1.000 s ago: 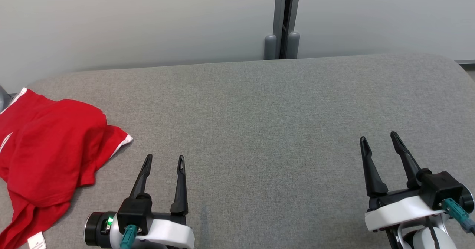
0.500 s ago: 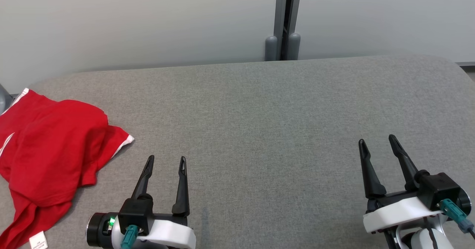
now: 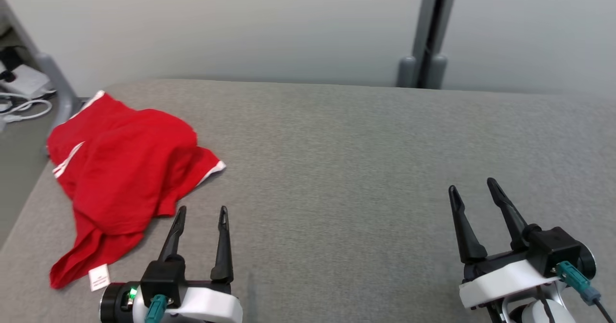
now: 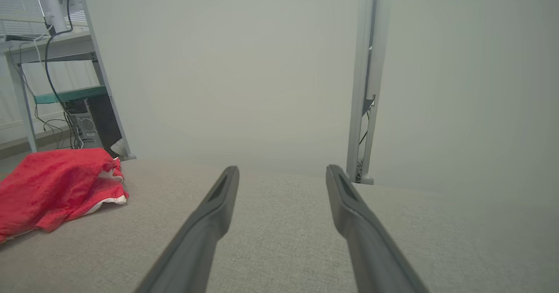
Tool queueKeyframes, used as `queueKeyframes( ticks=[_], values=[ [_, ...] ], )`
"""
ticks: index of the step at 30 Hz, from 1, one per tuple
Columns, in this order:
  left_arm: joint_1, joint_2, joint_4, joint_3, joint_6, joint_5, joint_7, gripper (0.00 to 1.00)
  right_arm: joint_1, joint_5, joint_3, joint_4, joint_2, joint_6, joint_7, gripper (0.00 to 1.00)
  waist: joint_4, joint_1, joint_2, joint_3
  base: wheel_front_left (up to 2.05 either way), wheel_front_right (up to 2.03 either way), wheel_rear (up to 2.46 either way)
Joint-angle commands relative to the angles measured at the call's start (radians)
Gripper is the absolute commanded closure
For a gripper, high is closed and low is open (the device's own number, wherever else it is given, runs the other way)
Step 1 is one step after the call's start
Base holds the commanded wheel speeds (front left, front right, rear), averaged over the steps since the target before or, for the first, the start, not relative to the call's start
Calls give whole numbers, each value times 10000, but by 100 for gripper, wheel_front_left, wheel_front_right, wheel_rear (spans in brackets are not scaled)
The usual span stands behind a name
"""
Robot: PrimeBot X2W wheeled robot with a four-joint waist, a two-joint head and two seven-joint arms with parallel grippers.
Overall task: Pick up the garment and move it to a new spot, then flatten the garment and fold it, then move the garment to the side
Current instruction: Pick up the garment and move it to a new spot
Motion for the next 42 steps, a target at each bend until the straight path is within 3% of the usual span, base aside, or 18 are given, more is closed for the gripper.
queueKeyframes(
  ticks=[1,20,42],
  values=[
    [164,34,-10,155,-12,77,-41,0,116,56,62,3,-61,-1,-59,0,551,0,0,-135,0,0,0],
    [740,36,-191,907,-336,314,-42,0,421,144,705,130,-61,-3,-57,0,2838,0,0,-302,0,0,0],
    [684,34,-480,1059,-297,97,-41,0,389,26,819,81,-62,-3,-57,0,3052,0,0,-174,0,0,0]
  ],
)
